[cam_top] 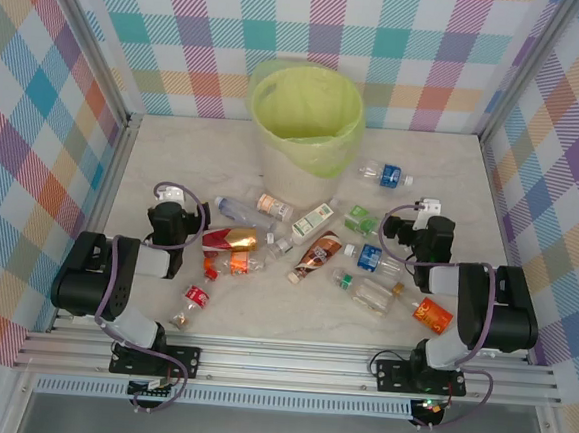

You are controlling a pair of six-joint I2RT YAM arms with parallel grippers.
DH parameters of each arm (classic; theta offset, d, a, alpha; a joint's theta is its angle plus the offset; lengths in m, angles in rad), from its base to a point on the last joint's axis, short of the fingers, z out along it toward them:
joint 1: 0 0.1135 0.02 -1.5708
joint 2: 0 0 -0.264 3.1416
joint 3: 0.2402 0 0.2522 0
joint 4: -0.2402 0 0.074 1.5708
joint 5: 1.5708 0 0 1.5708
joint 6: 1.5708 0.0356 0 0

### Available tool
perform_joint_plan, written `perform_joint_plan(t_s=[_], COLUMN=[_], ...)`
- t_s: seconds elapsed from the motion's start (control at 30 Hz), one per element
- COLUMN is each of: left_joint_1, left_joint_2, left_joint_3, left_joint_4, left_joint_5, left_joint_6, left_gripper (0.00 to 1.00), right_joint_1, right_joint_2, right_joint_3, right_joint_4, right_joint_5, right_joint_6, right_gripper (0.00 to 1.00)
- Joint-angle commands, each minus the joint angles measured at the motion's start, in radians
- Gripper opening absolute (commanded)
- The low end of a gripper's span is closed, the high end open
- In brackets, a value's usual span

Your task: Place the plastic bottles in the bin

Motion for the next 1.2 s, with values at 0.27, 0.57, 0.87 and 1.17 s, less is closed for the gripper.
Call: perform_joint_plan(t_s=[0.27,0.57,0.87,1.17], left_joint_1=[-0.007,-0.007,-0.007,-0.016], left_joint_2=[-0.004,-0.002,-0.003,-0.174], left_joint_3=[0.009,0.011,0.009,0.031], left_joint_4=[0.012,0.012,0.013,-0.166], left_joint_5=[0.016,0.016,0.015,-0.013], left_joint_6=[0.008,0.008,0.008,0.003], left_gripper=[1.0,1.0,1.0,1.0], right_joint_1=[0.006,0.006,0.007,0.006], right_joint_2=[0.005,0.005,0.005,-0.162], right_joint_3=[0.005,0.006,0.005,0.022], right_joint_4=[0.033,0.033,0.033,-0.132], right_joint_5=[0.006,0.006,0.007,-0.013], right_joint_6=[-0.005,-0.005,-0.005,-0.016], right_gripper=[1.0,1.0,1.0,1.0])
